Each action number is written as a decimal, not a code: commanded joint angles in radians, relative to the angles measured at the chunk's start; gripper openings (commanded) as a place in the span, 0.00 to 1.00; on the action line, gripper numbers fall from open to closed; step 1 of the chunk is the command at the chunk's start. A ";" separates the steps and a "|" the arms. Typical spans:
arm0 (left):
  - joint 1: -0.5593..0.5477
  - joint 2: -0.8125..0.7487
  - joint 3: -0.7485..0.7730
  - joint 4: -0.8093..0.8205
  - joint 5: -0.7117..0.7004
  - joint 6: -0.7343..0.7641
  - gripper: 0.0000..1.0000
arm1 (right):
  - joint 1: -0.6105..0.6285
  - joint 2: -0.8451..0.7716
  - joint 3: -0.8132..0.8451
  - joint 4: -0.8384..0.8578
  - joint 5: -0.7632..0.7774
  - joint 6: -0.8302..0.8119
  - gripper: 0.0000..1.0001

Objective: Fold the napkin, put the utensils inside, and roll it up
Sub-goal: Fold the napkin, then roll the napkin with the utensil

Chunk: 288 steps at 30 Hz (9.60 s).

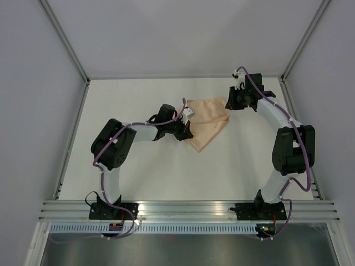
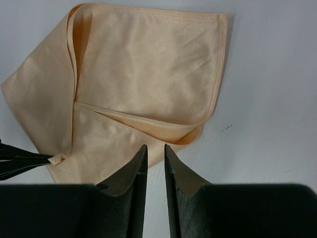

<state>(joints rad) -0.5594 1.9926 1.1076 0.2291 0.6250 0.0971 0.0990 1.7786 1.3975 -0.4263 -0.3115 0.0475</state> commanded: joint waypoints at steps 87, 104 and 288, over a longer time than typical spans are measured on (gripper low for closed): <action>-0.048 -0.051 -0.175 0.167 -0.139 -0.241 0.24 | 0.174 0.056 0.058 -0.051 0.132 -0.093 0.25; -0.042 -0.163 -0.082 0.188 -0.146 -0.255 0.31 | 0.179 0.047 0.070 -0.060 0.149 -0.106 0.25; -0.477 -0.310 -0.437 0.129 -0.732 0.760 0.47 | 0.459 0.355 -0.138 -0.422 -0.239 -0.752 0.00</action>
<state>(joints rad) -1.0252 1.6527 0.6575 0.3264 -0.0578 0.7650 0.5579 2.0434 1.3308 -0.8001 -0.7414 -0.6254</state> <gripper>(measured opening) 0.467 0.218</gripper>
